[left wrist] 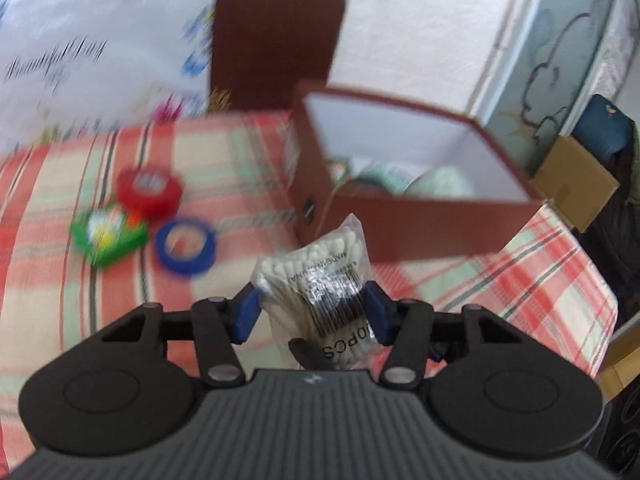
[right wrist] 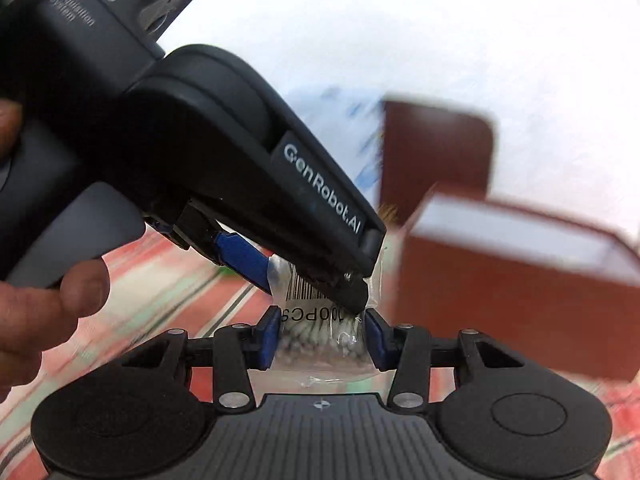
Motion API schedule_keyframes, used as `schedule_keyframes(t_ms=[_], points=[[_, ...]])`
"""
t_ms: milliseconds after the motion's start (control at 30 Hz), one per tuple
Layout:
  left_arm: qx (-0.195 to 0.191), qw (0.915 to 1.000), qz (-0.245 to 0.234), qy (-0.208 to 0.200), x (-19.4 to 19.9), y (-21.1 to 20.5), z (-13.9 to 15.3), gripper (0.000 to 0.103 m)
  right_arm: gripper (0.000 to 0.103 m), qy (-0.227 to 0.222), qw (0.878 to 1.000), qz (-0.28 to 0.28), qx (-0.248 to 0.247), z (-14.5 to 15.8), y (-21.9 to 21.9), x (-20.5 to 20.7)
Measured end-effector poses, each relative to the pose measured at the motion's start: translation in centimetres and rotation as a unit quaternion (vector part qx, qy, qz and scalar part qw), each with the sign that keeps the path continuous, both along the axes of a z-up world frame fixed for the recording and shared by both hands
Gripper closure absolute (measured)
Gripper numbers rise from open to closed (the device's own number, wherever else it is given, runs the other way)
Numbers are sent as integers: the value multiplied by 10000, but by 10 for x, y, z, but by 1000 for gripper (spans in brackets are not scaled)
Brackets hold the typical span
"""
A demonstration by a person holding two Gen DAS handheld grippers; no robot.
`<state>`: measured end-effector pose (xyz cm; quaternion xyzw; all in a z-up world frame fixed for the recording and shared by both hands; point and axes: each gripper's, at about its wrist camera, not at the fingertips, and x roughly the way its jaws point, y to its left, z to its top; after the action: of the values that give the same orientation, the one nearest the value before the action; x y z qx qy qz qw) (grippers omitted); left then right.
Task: Organize objects
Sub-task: 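Grasp the cotton swab bag with the left gripper, drop it into the brown box, then grasp the blue tape roll with the right gripper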
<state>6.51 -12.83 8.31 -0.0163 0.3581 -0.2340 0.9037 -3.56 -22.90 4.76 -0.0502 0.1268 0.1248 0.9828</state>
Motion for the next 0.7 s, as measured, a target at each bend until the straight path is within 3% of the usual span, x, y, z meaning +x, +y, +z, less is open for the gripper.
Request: schedule_keyframes(t_ms=[200, 233, 300, 333, 400, 500, 700], points=[[-31, 9988, -285, -392, 38, -50, 30, 46, 61, -422, 9974, -531, 237, 27, -39, 48], [-27, 9987, -291, -429, 45, -57, 31, 42, 59, -458, 9965, -638, 274, 28, -45, 58], [104, 9988, -177, -448, 59, -72, 27, 22, 43, -517, 9929, -1047, 210, 24, -53, 81], [245, 9985, -7, -490, 65, -77, 24, 14, 22, -427, 9900, -1338, 94, 22, -55, 92], [497, 9972, 189, -519, 71, -81, 19, 14, 24, -322, 9876, -1509, 276, 21, -65, 99], [325, 9984, 140, -445, 67, -69, 14, 9, 25, -300, 9867, -1485, 591, 17, -73, 92], [438, 9974, 88, -573, 44, -63, 10, 9, 24, -380, 9895, -1366, 267, 10, -61, 73]])
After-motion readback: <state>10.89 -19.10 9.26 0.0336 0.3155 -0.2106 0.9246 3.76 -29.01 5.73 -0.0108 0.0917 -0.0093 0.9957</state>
